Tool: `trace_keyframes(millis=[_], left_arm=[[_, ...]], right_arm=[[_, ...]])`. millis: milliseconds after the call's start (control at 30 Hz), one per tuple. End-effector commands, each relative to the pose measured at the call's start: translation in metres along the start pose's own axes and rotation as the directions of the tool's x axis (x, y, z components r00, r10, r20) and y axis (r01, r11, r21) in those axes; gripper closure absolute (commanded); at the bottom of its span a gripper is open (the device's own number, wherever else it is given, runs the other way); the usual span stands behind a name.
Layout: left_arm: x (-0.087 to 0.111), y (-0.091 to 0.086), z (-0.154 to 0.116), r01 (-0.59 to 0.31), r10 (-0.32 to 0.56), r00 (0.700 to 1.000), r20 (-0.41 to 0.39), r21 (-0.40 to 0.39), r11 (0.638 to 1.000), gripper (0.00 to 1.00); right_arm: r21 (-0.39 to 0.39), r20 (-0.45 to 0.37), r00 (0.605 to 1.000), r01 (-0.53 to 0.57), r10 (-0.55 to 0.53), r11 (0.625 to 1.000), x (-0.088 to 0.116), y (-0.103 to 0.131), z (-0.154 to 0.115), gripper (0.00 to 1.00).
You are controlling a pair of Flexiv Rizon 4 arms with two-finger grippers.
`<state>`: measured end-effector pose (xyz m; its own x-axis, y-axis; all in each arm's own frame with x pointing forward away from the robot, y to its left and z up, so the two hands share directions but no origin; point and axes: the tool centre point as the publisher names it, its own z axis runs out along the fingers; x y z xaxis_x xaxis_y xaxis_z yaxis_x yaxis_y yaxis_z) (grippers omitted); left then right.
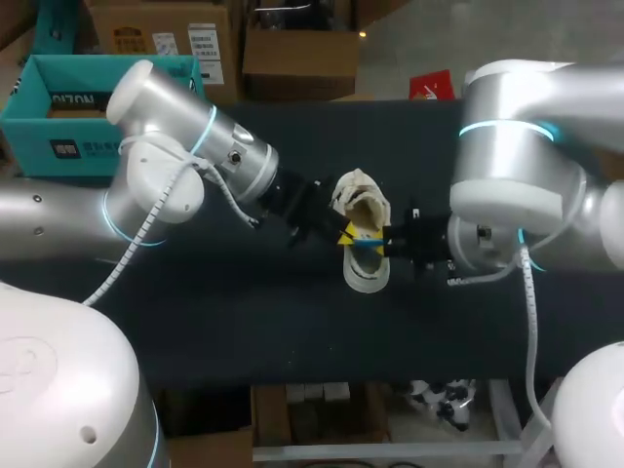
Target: Open the shoe tongue, take the insole out of the shoe, put the insole back into the shoe, and pack the shoe into the shoebox
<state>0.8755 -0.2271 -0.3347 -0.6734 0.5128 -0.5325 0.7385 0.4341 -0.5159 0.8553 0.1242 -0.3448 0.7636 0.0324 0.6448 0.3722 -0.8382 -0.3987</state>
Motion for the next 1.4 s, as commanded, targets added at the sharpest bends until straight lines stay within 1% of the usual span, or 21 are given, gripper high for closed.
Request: trace_keyframes(millis=[33, 200, 233, 267, 367, 433, 600, 667, 833, 867, 900, 967, 1000, 1100, 1133, 1200, 1267, 1300, 1333, 1367, 1400], left_arm=[[-0.002, 0.005, 0.006, 0.011, -0.011, 1.0, -0.003, -0.008, 1.0, 1.0], [-0.004, 0.016, 0.009, 0.049, -0.049, 0.999, -0.015, -0.025, 0.998, 1.0], [-0.004, 0.018, 0.01, 0.056, -0.056, 0.998, -0.018, -0.027, 0.998, 0.97], [-0.005, 0.02, 0.011, 0.061, -0.061, 0.998, -0.02, -0.03, 0.998, 0.87], [-0.004, 0.022, 0.012, 0.072, -0.073, 0.997, -0.026, -0.03, 0.997, 0.74], [-0.003, 0.021, 0.012, 0.075, -0.076, 0.997, -0.029, -0.028, 0.997, 0.62], [-0.001, 0.016, 0.003, 0.073, -0.073, 0.997, -0.035, -0.001, 0.997, 0.48], [-0.001, 0.014, 0.0, 0.071, -0.071, 0.997, -0.036, 0.003, 0.997, 0.51], [-0.002, 0.005, -0.011, 0.064, -0.063, 0.997, -0.034, 0.031, 0.997, 0.49], [-0.002, 0.004, -0.014, 0.065, -0.064, 0.997, -0.033, 0.032, 0.997, 0.46], [-0.003, 0.003, -0.017, 0.07, -0.069, 0.997, -0.034, 0.036, 0.997, 0.39], [-0.004, 0.001, -0.024, 0.084, -0.083, 0.996, -0.034, 0.045, 0.995, 0.27], [-0.004, -0.001, -0.028, 0.095, -0.093, 0.995, -0.039, 0.046, 0.994, 0.22], [-0.005, -0.005, -0.041, 0.13, -0.127, 0.991, -0.054, 0.067, 0.989, 0.0], [-0.005, -0.006, -0.044, 0.139, -0.135, 0.989, -0.052, 0.069, 0.988, 0.0], [-0.005, -0.008, -0.051, 0.162, -0.157, 0.986, -0.061, 0.082, 0.983, 0.0], [-0.004, -0.01, -0.056, 0.184, -0.178, 0.981, -0.072, 0.075, 0.98, 0.0], [-0.003, -0.011, -0.059, 0.206, -0.2, 0.976, -0.086, 0.07, 0.976, 0.0], [-0.003, -0.011, -0.06, 0.213, -0.207, 0.974, -0.091, 0.062, 0.975, 0.0], [-0.002, -0.011, -0.064, 0.23, -0.224, 0.969, -0.1, 0.057, 0.971, 0.0], [-0.002, -0.01, -0.066, 0.253, -0.247, 0.963, -0.108, 0.049, 0.966, 0.0]], right_arm=[[-0.017, 0.042, 0.999, 0.005, -0.004, 1.0, 0.007, 0.003, 0.013, 1.0], [-0.02, 0.056, 0.998, 0.003, -0.002, 1.0, 0.009, 0.008, 0.024, 1.0], [-0.023, 0.064, 0.998, 0.002, 0.0, 1.0, 0.009, 0.009, 0.026, 1.0], [-0.025, 0.067, 0.998, 0.001, 0.001, 1.0, 0.009, 0.01, 0.028, 1.0], [-0.028, 0.076, 0.997, -0.003, 0.005, 1.0, 0.009, 0.012, 0.031, 1.0], [-0.038, 0.089, 0.996, -0.004, 0.007, 0.999, 0.008, 0.012, 0.032, 1.0], [-0.049, 0.095, 0.995, -0.003, 0.007, 0.999, 0.004, 0.009, 0.026, 1.0], [-0.054, 0.096, 0.995, -0.002, 0.007, 0.999, 0.002, 0.007, 0.023, 1.0], [-0.062, 0.113, 0.993, -0.005, 0.012, 0.998, -0.004, 0.005, 0.019, 1.0], [-0.063, 0.117, 0.993, -0.007, 0.014, 0.998, -0.005, 0.004, 0.018, 0.91], [-0.064, 0.119, 0.993, -0.007, 0.015, 0.998, -0.007, 0.003, 0.016, 0.7], [-0.07, 0.127, 0.992, -0.01, 0.019, 0.997, -0.01, 0.001, 0.012, 0.53], [-0.075, 0.13, 0.991, -0.009, 0.018, 0.997, -0.011, -0.001, 0.009, 0.36], [-0.089, 0.137, 0.99, -0.002, 0.014, 0.996, -0.012, -0.008, -0.001, 0.23], [-0.093, 0.14, 0.99, -0.001, 0.014, 0.996, -0.012, -0.011, -0.004, 0.18], [-0.097, 0.145, 0.989, 0.004, 0.01, 0.995, -0.01, -0.017, -0.008, 0.21], [-0.096, 0.146, 0.989, 0.019, -0.005, 0.995, -0.007, -0.024, -0.013, 0.29], [-0.096, 0.144, 0.989, 0.035, -0.021, 0.995, -0.004, -0.029, -0.015, 0.55], [-0.09, 0.141, 0.99, 0.044, -0.031, 0.995, -0.002, -0.032, -0.016, 0.7], [-0.084, 0.138, 0.99, 0.056, -0.044, 0.995, 0.0, -0.034, -0.016, 1.0], [-0.074, 0.139, 0.989, 0.066, -0.055, 0.995, 0.002, -0.036, -0.014, 1.0]])
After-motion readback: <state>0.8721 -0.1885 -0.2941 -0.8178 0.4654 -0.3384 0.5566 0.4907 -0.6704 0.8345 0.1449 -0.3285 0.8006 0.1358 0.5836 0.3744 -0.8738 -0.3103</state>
